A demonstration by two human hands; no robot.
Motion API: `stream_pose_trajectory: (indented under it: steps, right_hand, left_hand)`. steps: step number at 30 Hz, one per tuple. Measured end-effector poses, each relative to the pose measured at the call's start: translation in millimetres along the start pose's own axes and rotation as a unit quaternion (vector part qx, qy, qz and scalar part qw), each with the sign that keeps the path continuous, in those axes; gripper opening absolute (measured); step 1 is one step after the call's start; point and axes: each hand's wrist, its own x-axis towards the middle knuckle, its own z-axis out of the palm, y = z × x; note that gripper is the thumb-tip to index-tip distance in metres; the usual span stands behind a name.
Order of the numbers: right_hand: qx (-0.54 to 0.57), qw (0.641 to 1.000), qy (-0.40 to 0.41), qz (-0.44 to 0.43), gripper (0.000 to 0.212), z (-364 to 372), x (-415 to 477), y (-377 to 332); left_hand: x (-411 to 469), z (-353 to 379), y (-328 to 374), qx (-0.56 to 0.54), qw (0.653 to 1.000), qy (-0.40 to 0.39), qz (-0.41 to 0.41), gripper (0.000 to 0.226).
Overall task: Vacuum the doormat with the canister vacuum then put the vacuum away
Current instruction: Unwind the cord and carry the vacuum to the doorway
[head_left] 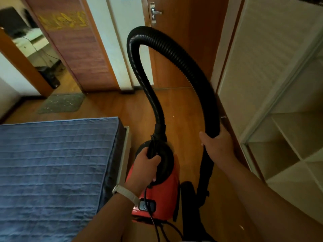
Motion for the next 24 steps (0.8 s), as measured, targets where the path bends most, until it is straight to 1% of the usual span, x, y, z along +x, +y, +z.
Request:
stream_pose_trajectory:
  steps: [2,5,9,12,14,17,19,24]
  right_hand:
    - [-0.004,1.0,-0.019,-0.008,0.009,7,42,-10]
    - [-0.007,1.0,-0.024,-0.018,0.014,7,102,-27]
    - [-0.016,0.998,-0.039,-0.044,0.015,11,171,-51]
    - [-0.018,0.996,-0.061,-0.06,0.017,23,207,-66]
    - [-0.013,0.995,-0.077,-0.066,0.016,34,226,-73]
    - [-0.029,0.993,-0.097,-0.06,0.015,53,257,-79]
    - [-0.037,0.992,-0.107,-0.057,0.015,69,278,-84]
    - [-0.048,0.992,-0.101,-0.051,0.018,117,338,-95]
  left_hand:
    - [31,6,15,0.002,1.0,0.009,-0.011,0.01]
    - [76,17,47,0.017,1.0,0.022,-0.013,0.008]
    - [128,26,88,0.029,0.997,0.069,0.02,0.006]
    - [156,26,110,0.025,0.993,0.107,0.044,0.008]
    - [176,22,124,0.015,0.991,0.12,0.058,0.006]
    - [210,16,136,-0.009,0.989,0.134,0.057,0.003]
    - [235,9,138,-0.015,0.989,0.137,0.053,0.005]
    - [317,-11,135,-0.029,0.994,0.101,0.027,0.009]
